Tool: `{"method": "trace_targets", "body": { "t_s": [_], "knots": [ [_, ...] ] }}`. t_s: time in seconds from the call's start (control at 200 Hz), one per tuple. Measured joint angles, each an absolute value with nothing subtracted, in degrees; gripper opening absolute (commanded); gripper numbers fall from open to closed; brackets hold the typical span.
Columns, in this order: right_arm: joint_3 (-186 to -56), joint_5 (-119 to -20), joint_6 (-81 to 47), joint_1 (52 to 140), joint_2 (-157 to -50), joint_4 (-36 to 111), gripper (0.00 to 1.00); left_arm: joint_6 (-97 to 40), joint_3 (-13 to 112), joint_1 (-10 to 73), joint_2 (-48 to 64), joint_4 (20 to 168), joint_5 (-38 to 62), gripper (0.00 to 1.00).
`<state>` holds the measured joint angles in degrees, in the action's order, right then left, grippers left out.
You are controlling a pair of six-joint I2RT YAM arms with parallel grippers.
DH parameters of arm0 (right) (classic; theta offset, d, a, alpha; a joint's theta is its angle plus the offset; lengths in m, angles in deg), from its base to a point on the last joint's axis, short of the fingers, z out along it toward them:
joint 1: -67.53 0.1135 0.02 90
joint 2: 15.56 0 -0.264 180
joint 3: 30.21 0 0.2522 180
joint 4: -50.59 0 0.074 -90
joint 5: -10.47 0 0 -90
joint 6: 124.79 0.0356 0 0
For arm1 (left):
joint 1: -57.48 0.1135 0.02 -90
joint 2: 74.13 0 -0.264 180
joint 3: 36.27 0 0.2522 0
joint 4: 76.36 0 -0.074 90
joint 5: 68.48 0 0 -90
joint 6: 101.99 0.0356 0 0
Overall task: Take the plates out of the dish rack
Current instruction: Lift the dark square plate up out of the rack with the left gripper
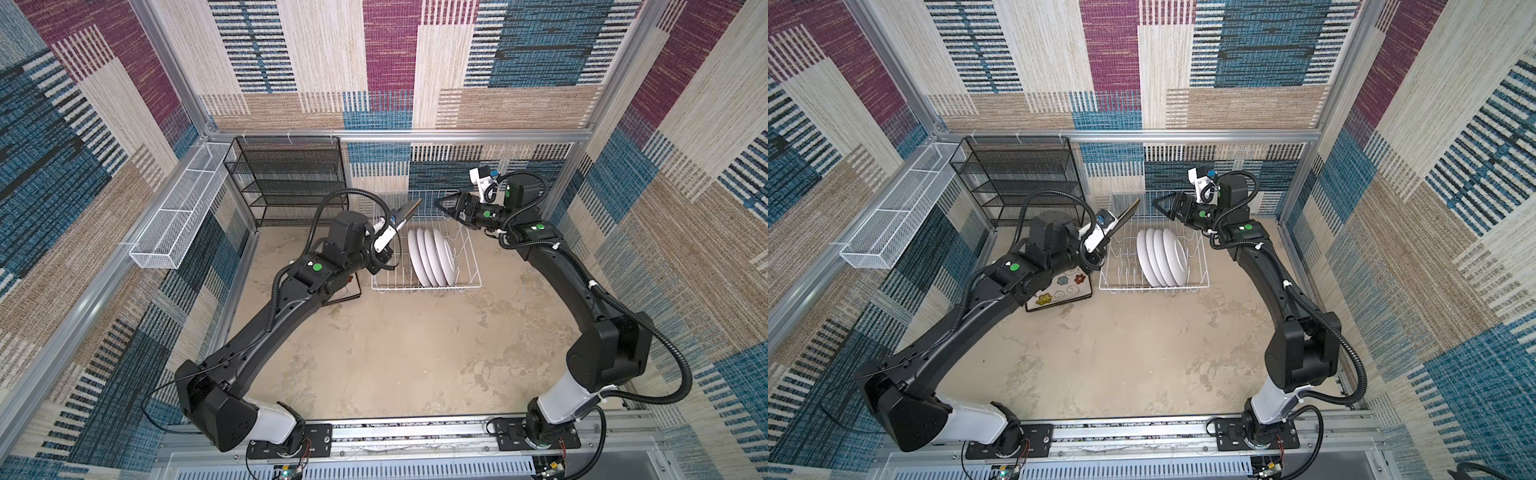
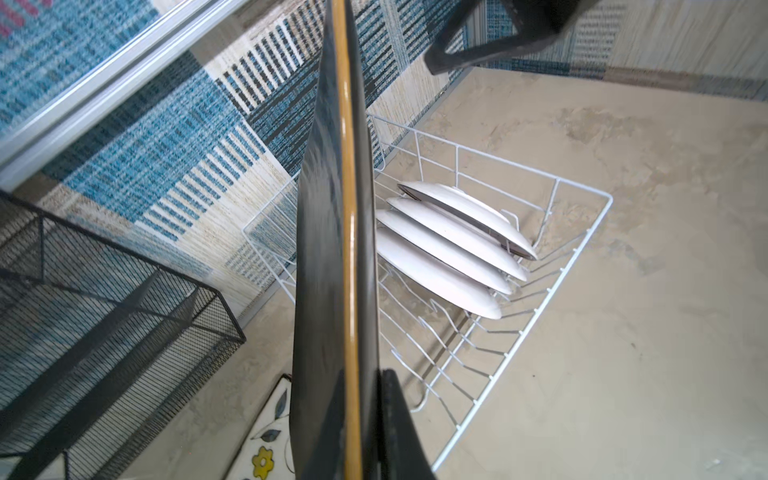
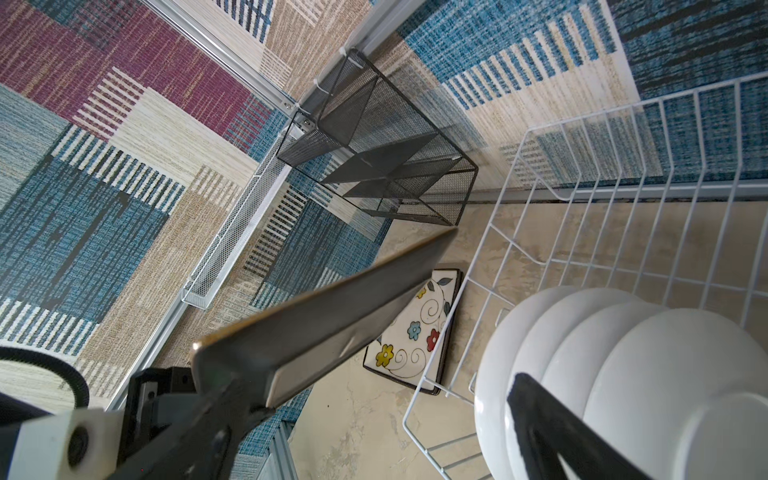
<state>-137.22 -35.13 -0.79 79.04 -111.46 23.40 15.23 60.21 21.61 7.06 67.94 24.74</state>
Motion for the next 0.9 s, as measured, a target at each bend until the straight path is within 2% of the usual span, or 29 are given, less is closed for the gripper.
{"method": "trace_targets", "body": {
  "t_s": [0.28,0.456,0.661,0.771,0.896],
  "knots": [
    [-144.8,-30.6,-2.1,79.0,-118.5,15.9,0.89,31.6,52.2,15.5,7.1,78.9,34.3,0.00],
    [-145.0,-29.6,-3.4,79.0,-120.1,11.3,0.85,39.3,48.3,13.3,7.2,86.4,37.9,0.00],
    [-144.4,-27.2,-4.6,79.0,-121.1,8.9,0.75,47.8,45.5,11.0,8.5,93.3,41.0,0.00],
    [-143.7,-26.6,-6.0,78.9,-121.2,7.7,0.67,51.7,43.8,9.5,8.8,95.2,42.3,0.00],
    [-142.8,-26.1,-6.6,78.8,-121.4,6.6,0.54,54.5,42.4,9.2,8.8,97.4,44.0,0.00]
  ]
}}
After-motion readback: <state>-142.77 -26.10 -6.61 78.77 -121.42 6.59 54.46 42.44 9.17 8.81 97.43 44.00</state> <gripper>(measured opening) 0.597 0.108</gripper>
